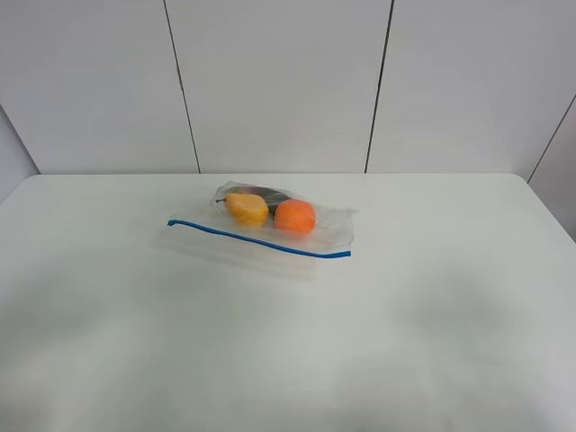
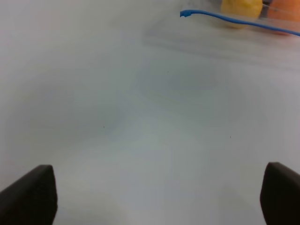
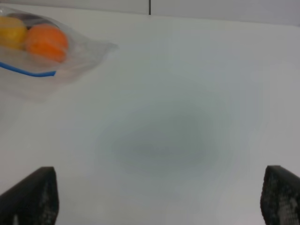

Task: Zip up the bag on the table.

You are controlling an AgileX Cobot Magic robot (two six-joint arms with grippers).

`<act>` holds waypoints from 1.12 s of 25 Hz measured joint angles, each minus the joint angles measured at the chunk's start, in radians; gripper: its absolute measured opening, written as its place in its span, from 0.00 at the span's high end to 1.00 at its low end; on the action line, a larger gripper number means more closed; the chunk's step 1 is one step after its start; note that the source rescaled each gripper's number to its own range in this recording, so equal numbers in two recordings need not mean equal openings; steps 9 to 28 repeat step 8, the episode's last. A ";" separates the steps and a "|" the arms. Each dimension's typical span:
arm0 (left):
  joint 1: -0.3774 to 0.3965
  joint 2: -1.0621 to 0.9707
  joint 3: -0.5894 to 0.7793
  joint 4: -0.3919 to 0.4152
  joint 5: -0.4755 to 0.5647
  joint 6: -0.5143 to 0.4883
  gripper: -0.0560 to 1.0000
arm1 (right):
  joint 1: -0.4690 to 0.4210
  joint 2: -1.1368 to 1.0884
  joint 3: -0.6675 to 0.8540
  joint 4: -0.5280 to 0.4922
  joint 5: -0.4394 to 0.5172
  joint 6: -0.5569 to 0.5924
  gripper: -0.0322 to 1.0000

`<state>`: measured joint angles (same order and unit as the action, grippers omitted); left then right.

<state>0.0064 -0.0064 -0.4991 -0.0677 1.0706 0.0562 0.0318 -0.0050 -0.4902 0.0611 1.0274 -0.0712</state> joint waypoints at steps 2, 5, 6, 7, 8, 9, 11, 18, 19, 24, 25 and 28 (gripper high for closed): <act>0.000 0.000 0.000 0.000 0.000 0.000 0.00 | 0.000 0.000 0.000 0.000 0.000 0.000 0.00; 0.000 0.000 0.000 0.000 0.000 0.000 0.00 | 0.000 0.000 0.000 0.000 0.000 0.000 0.00; 0.000 0.000 0.000 0.000 0.000 0.000 0.00 | 0.000 0.000 0.000 0.000 0.000 0.000 0.00; 0.000 0.000 0.000 0.000 0.000 0.000 0.00 | 0.000 0.000 0.000 0.000 0.000 0.000 0.00; 0.000 0.000 0.000 0.000 0.000 0.000 0.00 | 0.000 0.000 0.000 0.000 0.000 0.000 0.00; 0.000 0.000 0.000 0.000 0.000 0.000 0.00 | 0.000 0.000 0.000 0.000 0.000 0.000 0.00; 0.000 0.000 0.000 0.000 0.000 0.000 0.00 | 0.000 0.000 0.000 0.000 0.000 0.000 0.00; 0.000 0.000 0.000 0.000 0.000 0.000 0.00 | 0.000 0.000 0.000 0.000 0.000 0.000 0.00; 0.000 0.000 0.000 0.000 0.000 0.000 0.00 | 0.000 0.000 0.000 0.000 0.000 0.000 0.00; 0.000 0.000 0.000 0.000 0.000 0.000 0.00 | 0.000 0.000 0.000 0.000 0.000 0.000 0.00; 0.000 0.000 0.000 0.000 0.000 0.000 0.00 | 0.000 0.000 0.000 0.000 0.000 0.000 0.00; 0.000 0.000 0.000 0.000 0.000 0.000 0.00 | 0.000 0.000 0.000 0.000 0.000 0.000 0.00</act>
